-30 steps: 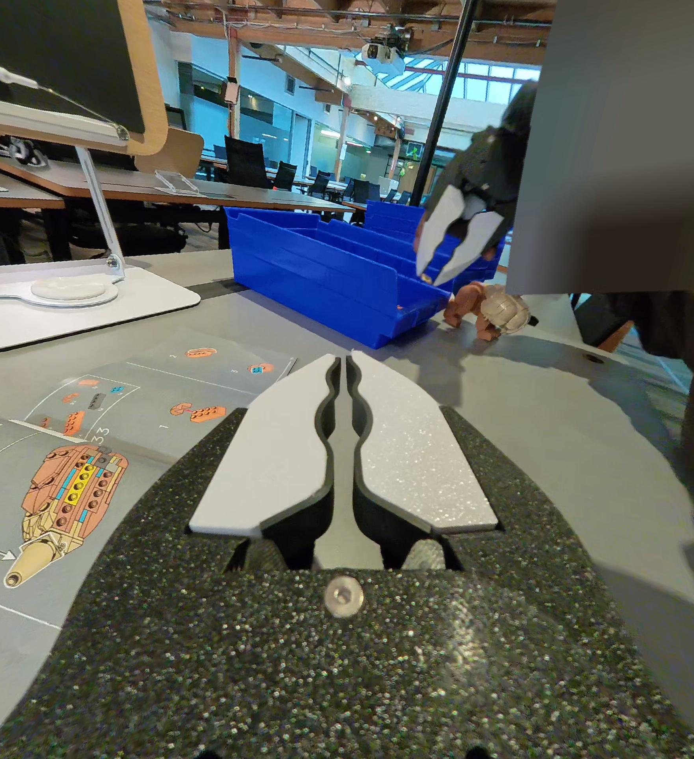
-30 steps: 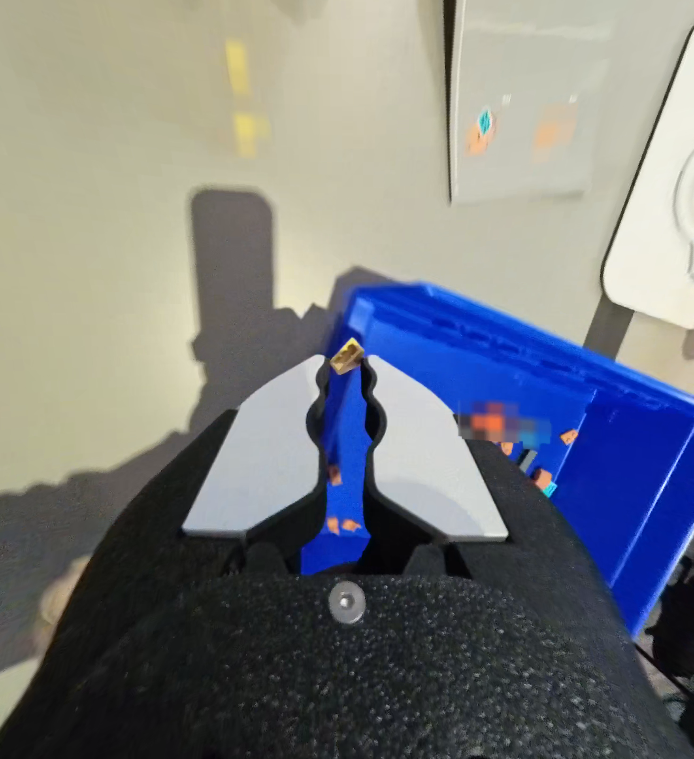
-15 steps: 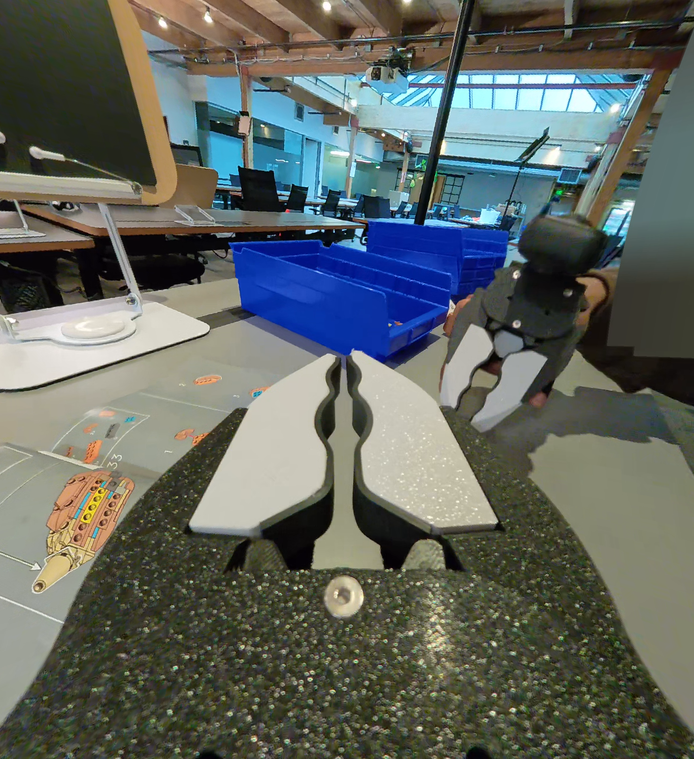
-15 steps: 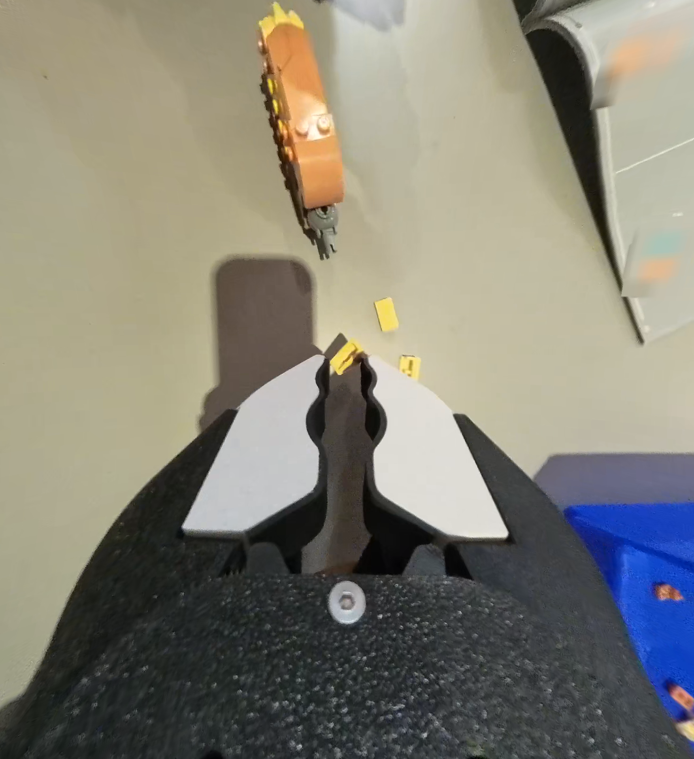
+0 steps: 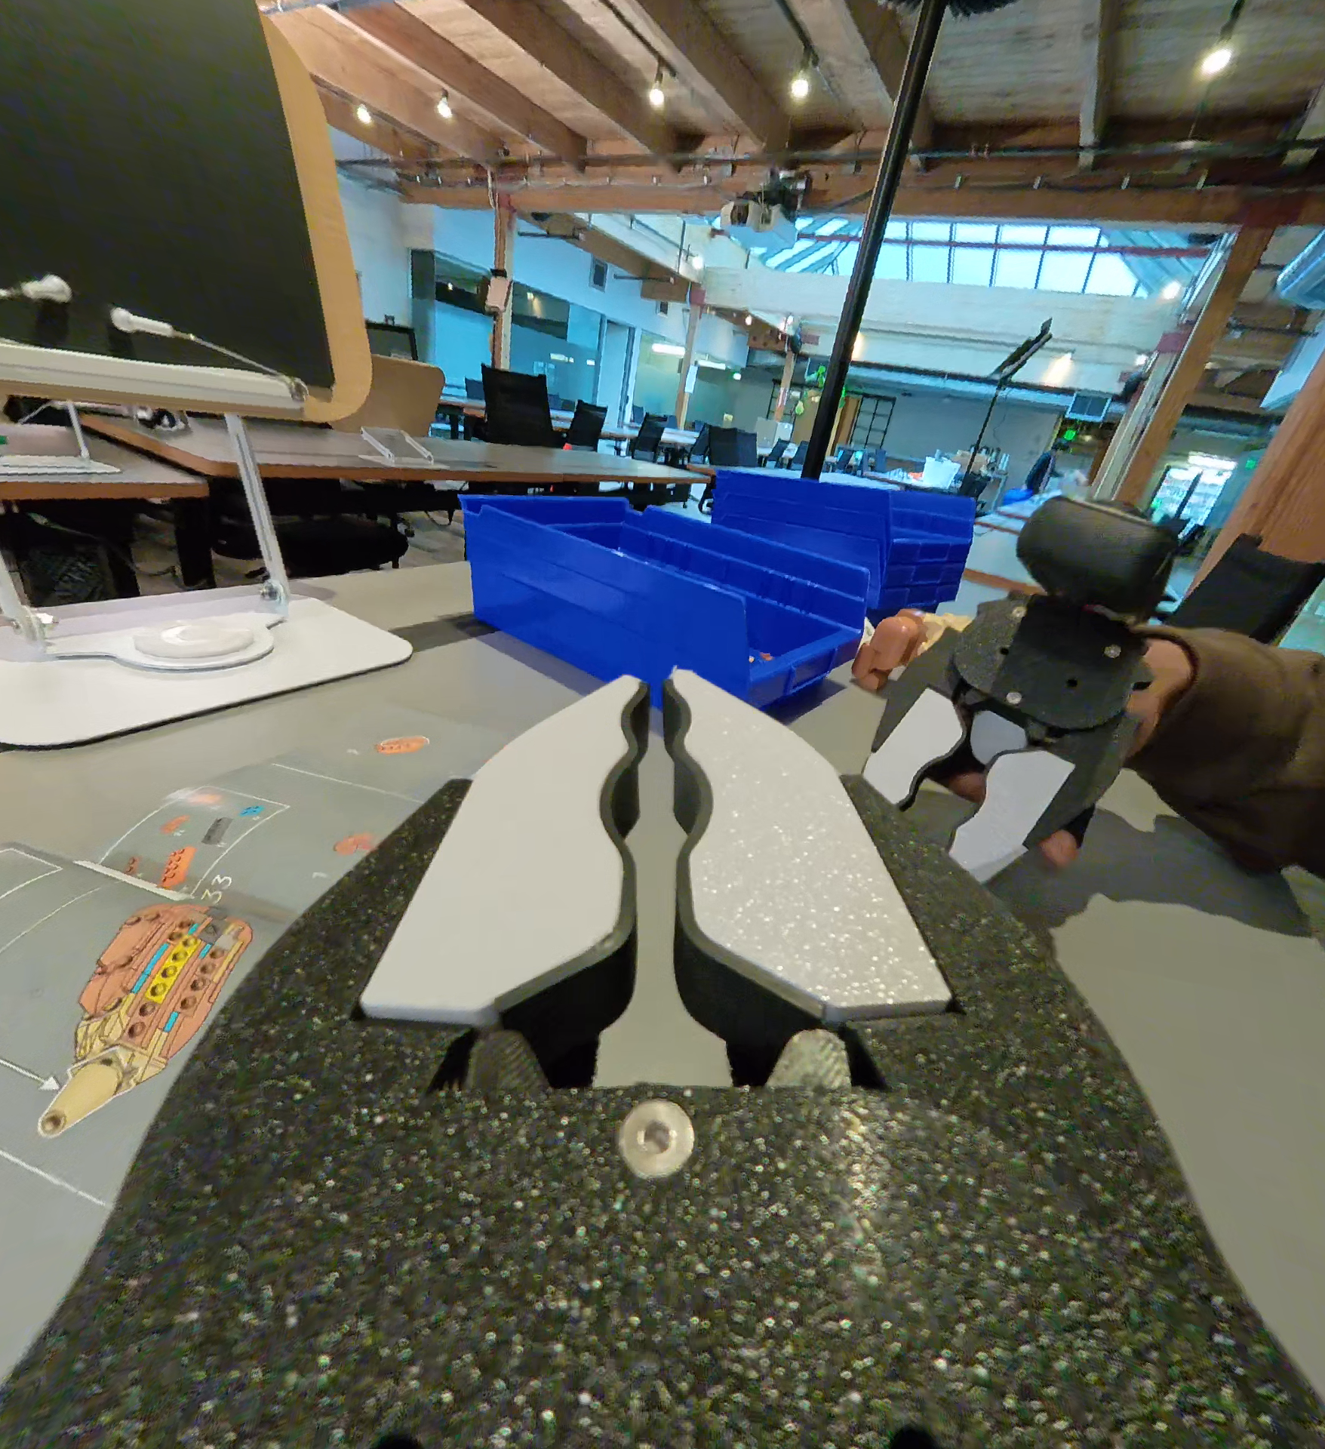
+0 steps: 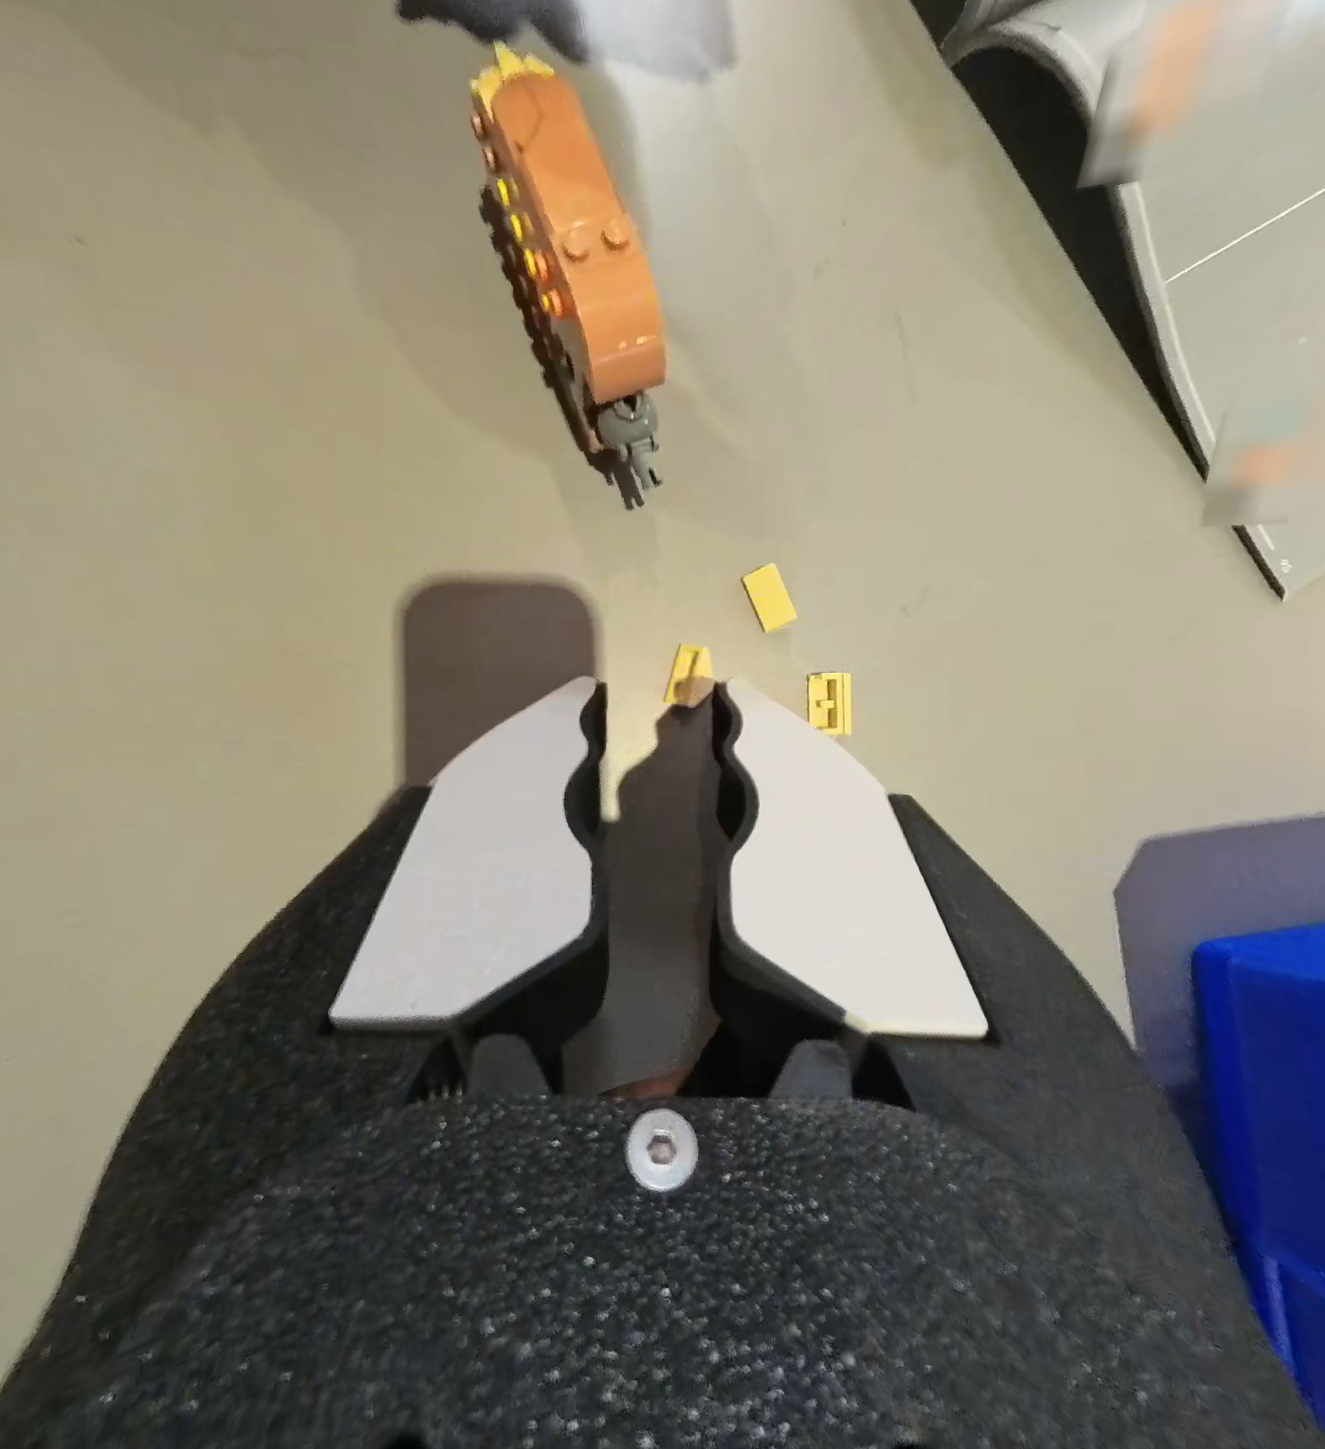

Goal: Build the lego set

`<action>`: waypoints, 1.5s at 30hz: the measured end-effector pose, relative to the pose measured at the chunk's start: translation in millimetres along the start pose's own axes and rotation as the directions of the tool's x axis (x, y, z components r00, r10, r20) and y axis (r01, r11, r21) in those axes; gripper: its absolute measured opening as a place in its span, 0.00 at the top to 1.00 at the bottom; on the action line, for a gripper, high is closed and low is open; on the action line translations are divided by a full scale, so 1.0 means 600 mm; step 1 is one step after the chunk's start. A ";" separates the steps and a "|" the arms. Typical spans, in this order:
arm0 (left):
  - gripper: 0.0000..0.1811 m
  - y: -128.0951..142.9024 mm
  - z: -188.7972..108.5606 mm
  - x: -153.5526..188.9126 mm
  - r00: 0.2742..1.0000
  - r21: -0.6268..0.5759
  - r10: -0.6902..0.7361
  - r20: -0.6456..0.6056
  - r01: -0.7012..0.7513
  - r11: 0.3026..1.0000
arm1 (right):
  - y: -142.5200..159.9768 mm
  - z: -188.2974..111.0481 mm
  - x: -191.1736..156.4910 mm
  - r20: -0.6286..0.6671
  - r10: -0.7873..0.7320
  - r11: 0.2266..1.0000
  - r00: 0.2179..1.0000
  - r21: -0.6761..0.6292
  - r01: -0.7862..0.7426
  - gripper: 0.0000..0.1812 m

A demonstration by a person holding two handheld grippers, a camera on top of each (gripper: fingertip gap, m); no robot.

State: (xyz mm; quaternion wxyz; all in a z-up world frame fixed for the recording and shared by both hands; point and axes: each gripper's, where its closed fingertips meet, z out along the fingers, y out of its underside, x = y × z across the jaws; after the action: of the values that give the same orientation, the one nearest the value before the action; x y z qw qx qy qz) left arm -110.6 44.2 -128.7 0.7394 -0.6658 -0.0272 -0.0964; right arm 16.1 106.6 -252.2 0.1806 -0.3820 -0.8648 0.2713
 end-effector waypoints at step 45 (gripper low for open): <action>1.00 -0.138 -0.174 0.091 0.905 0.666 -0.419 -0.071 0.356 0.655 | -0.335 -0.089 -0.132 0.353 0.334 0.284 0.874 0.846 -0.450 0.78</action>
State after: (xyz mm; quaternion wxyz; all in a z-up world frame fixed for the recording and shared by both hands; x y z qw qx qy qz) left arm -81.3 -72.5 -50.3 0.8872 -0.3400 -0.2339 -0.2062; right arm -18.2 -48.8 -96.2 0.2402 -0.4045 -0.4594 0.7534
